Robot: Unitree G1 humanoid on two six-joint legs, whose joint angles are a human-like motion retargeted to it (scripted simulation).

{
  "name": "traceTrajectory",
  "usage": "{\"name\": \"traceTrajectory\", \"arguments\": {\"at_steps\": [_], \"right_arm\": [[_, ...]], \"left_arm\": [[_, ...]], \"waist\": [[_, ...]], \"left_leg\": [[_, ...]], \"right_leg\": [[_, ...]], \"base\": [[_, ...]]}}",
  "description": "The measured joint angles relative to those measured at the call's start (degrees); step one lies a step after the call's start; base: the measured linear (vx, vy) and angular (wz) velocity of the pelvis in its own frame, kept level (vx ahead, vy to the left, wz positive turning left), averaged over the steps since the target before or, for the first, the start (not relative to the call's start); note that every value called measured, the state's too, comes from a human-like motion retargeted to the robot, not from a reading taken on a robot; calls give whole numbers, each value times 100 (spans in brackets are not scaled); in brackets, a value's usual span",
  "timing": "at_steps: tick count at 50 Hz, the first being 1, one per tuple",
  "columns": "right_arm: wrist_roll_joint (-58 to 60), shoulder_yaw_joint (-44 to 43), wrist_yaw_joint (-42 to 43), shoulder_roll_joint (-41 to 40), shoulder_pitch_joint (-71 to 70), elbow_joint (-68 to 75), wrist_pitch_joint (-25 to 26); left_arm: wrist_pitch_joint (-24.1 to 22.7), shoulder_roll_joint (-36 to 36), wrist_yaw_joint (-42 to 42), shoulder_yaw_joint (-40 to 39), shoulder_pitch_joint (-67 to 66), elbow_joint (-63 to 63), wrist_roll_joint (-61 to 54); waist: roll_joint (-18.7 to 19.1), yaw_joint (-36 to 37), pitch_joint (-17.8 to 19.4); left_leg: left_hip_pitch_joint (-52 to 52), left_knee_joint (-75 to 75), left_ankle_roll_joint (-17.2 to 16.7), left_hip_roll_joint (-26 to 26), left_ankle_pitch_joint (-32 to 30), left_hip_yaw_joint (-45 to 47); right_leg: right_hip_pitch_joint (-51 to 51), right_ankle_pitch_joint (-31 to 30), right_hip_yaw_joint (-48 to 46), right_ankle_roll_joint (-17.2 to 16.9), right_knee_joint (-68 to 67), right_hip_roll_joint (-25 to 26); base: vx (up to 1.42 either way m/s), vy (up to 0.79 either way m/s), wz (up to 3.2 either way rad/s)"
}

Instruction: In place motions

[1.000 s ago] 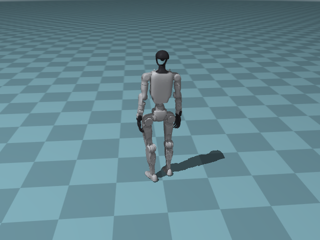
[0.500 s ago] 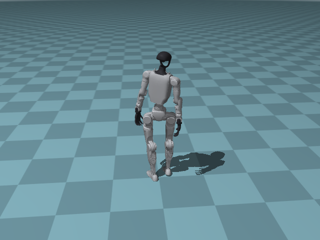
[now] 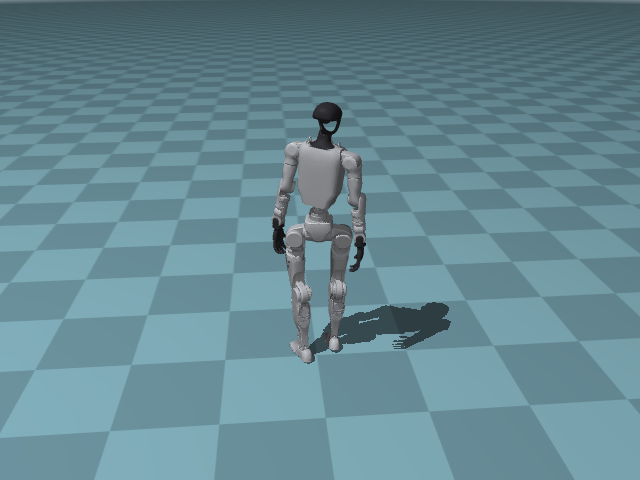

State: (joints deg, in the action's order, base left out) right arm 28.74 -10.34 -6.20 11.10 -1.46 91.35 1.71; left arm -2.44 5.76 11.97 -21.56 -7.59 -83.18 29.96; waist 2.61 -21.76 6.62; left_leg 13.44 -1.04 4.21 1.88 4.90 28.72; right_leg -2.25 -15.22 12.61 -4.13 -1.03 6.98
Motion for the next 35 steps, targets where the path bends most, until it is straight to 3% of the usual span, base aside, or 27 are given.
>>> {"name": "traceTrajectory", "arguments": {"at_steps": [13, 35], "right_arm": [[-17, 283, -326, -186, -98, -368, -180], [199, 446, -177, -110, 10, -101, -213]], "left_arm": [[-86, -19, -238, -10, -122, -114, -284], [-309, -223, -1073, -399, -463, -334, -1220]], "waist": [[-152, 430, -253], [-287, 968, -457]], "left_leg": [[-385, -14, -7, -145, -224, -762], [-748, 13, -2, -369, -575, -1815]], "right_leg": [[124, 211, -718, 90, -46, -385], [-131, 533, -1722, 176, 28, -769]], "base": [[2, 0, 65], [2, 0, 52]]}}
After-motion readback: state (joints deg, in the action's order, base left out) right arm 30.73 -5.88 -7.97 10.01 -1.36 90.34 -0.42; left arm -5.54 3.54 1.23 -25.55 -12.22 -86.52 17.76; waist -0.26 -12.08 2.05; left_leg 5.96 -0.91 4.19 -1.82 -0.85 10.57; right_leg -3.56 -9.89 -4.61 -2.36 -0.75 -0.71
